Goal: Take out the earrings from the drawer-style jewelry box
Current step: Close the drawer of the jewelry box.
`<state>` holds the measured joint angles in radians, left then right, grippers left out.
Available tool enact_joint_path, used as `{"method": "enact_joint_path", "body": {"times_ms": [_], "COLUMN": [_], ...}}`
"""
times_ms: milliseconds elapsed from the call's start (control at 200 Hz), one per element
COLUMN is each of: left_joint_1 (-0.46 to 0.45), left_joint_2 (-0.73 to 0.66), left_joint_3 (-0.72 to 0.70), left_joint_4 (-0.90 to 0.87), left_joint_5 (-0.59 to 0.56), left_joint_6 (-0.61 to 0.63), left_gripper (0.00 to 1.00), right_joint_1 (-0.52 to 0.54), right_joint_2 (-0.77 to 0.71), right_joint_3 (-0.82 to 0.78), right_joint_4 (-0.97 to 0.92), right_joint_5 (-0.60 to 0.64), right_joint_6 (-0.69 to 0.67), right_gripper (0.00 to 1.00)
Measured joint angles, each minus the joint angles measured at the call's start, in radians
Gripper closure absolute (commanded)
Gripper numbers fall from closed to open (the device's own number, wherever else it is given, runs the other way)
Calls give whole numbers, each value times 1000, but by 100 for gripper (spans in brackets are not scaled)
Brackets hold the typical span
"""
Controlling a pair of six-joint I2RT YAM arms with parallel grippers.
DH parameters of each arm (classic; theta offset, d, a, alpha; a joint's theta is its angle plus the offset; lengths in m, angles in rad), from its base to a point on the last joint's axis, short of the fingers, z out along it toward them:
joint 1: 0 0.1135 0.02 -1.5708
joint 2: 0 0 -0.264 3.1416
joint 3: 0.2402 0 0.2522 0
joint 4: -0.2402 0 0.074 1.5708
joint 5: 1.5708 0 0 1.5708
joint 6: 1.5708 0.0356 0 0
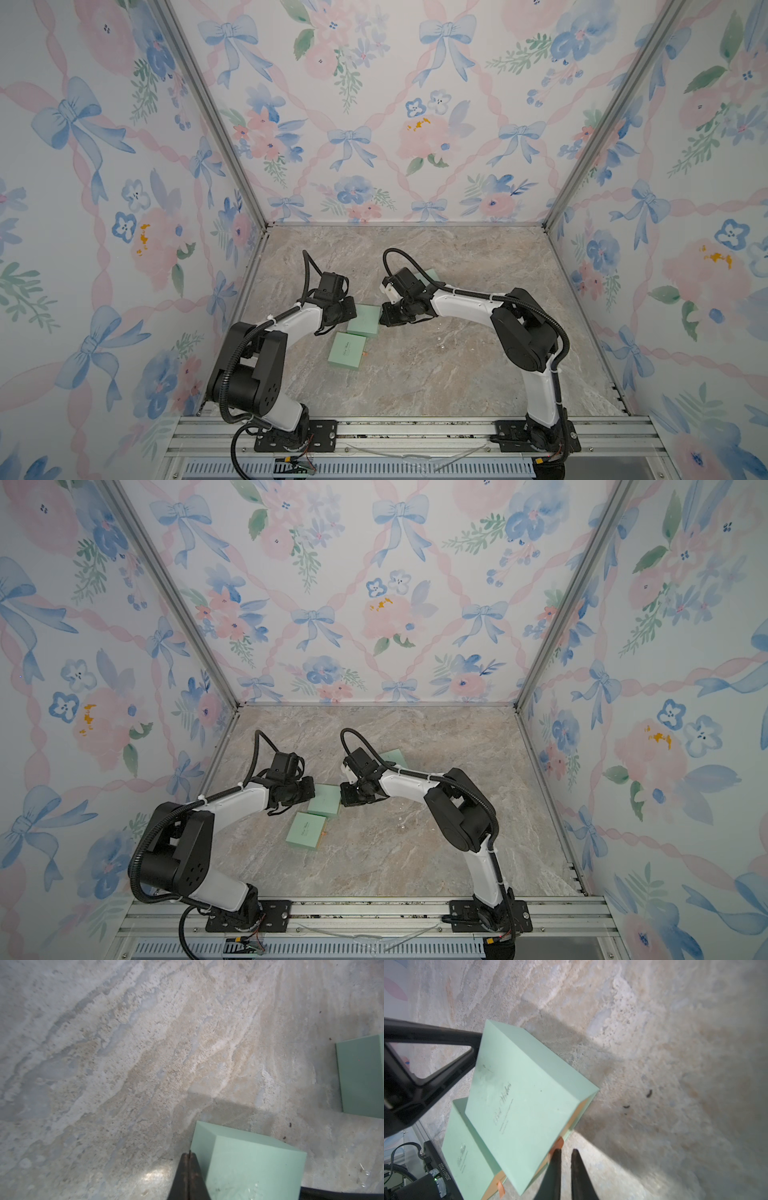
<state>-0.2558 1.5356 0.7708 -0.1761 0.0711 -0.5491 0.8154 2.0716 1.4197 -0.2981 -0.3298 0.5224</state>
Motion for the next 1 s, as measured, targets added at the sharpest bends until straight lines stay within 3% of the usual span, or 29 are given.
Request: {"method": "enact_joint_path", "body": {"times_ms": [470, 1000], "left_joint_1": [8, 8], "left_joint_2": [-58, -151], "left_joint_3": [8, 5], "left_joint_4": [-15, -13], "left_joint_5": [-3, 75], "left_joint_6": [0, -12], "left_gripper": [100, 100], "right_joint_1": [23, 36], "right_joint_2": [-5, -5], "right_joint_3": [-19, -21], "right_joint_4": [-4, 15], "right_joint_5": [0, -49], "right_joint_6": [-7, -6], "right_gripper": [87, 87]}}
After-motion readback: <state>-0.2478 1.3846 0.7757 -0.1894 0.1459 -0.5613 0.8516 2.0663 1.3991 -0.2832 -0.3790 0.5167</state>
